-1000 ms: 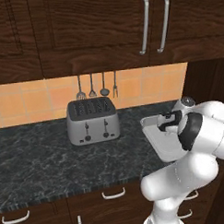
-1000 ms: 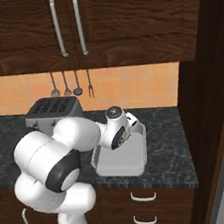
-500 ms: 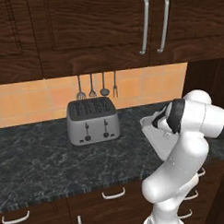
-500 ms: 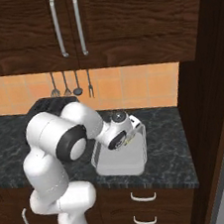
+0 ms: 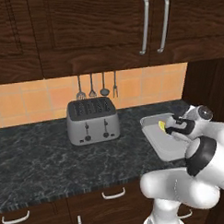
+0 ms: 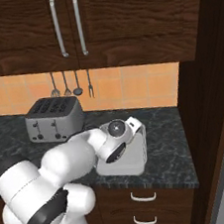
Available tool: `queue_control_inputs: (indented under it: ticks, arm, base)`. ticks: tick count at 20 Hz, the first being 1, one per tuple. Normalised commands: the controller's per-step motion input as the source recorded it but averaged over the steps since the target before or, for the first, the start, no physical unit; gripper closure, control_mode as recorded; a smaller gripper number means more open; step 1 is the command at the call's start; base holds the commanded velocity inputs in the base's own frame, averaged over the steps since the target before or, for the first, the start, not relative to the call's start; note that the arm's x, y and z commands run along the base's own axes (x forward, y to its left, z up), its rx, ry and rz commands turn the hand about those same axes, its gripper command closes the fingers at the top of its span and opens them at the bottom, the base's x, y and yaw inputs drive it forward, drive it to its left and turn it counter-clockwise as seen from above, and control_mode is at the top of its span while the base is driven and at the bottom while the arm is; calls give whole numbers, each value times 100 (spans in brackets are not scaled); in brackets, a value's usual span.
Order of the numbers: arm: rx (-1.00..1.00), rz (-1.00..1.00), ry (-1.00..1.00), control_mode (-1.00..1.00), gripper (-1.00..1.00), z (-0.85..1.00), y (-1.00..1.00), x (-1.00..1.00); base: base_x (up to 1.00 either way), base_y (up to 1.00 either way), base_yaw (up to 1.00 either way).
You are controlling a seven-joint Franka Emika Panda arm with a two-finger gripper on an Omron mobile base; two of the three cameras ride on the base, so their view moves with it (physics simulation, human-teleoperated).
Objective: Place one lemon wedge and one fish in each tupperware on the nearby counter, to pack two identical lunches.
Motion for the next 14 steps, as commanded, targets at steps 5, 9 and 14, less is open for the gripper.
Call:
queue_control_inputs:
  ticks: [5,9,14]
  arm:
    - [0,-10,-2,-100,-100,100,25,-34]
    - [0,-21,-6,-100,-100,86,24,-39]
    - [19,-58,-31,-100,-100,54,52,-42]
  base:
    - [0,0,0]
    - [0,0,0]
    - [0,0,0]
